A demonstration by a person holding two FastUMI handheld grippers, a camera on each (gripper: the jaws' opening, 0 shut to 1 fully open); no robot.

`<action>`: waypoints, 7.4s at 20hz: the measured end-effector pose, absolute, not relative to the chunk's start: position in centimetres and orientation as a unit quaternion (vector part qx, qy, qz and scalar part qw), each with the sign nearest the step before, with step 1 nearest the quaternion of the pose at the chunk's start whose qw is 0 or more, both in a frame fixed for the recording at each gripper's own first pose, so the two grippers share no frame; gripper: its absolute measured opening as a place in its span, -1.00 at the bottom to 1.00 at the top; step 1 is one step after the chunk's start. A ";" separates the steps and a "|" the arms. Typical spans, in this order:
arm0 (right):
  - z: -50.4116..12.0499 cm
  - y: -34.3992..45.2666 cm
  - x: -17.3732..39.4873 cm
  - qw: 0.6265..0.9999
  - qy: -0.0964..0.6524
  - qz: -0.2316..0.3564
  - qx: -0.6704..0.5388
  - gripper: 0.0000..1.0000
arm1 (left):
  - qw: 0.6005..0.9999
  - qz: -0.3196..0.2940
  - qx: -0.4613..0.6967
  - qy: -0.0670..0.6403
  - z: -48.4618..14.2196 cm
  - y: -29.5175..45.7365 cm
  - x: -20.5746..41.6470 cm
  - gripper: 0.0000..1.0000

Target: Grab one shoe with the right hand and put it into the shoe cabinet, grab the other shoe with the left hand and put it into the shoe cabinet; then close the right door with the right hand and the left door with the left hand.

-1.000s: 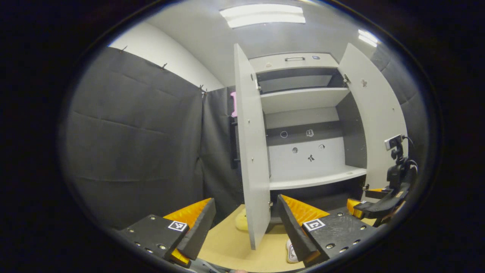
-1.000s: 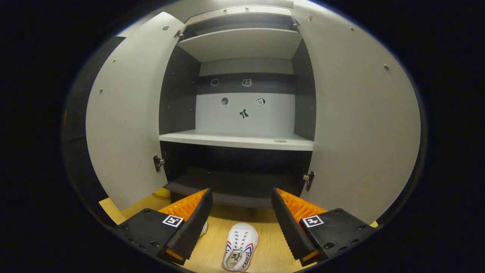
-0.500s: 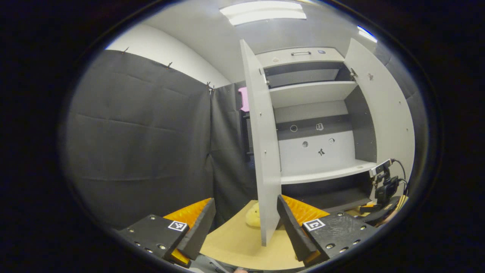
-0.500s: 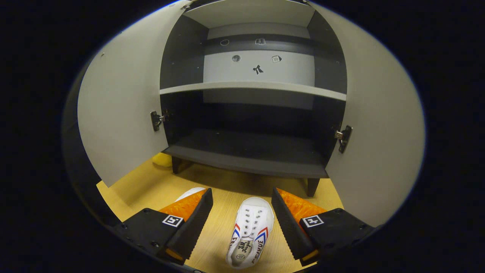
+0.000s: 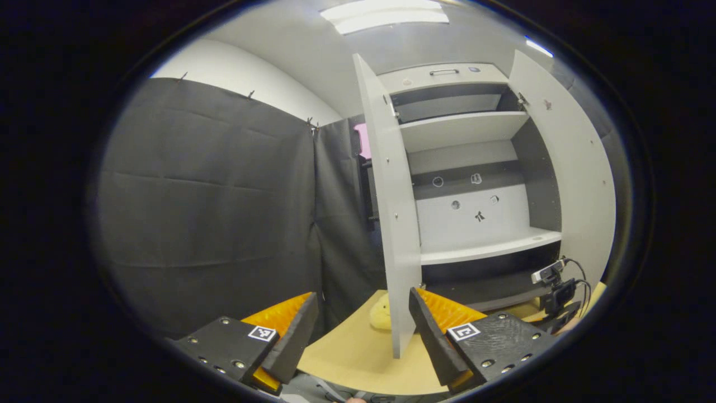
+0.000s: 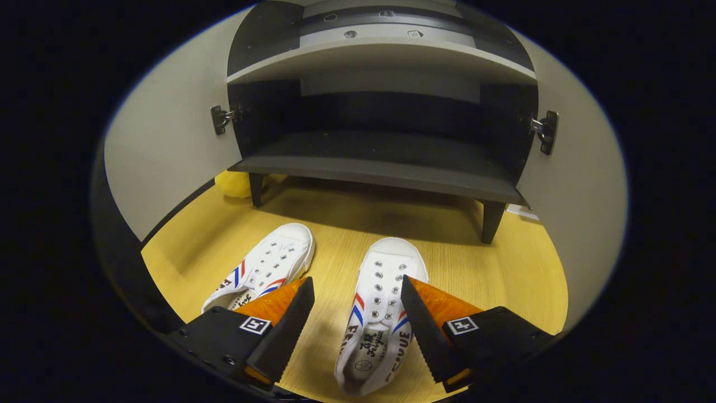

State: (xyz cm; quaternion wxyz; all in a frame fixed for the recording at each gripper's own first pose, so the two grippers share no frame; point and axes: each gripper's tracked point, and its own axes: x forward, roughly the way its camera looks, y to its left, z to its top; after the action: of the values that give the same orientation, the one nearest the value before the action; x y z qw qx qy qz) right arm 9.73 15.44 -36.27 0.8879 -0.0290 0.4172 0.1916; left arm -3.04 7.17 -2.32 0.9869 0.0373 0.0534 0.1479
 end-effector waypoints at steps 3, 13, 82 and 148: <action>-37.4 15.7 9.0 0.877 0.437 0.199 -0.029 0.87 | 0.987 0.149 0.041 0.055 -2.3 7.1 -3.1 0.88; -40.6 15.5 9.0 0.861 0.477 0.176 -0.023 0.38 | 0.986 0.150 0.046 0.054 -2.2 6.9 -3.3 0.89; -8.2 14.8 40.2 0.966 0.241 0.086 0.031 -0.98 | 0.997 -0.058 -0.019 0.050 -8.9 0.9 12.7 0.89; -6.1 6.7 16.5 0.991 0.127 0.048 0.002 0.96 | 0.881 -0.188 0.008 0.434 -42.7 -5.2 10.2 0.17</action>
State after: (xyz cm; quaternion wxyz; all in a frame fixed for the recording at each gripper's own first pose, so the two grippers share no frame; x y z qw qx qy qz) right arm 16.47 6.73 -6.12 0.9907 0.0022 0.1268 0.0484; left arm 10.18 -5.15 -42.68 0.8811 0.0083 0.4340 -0.1879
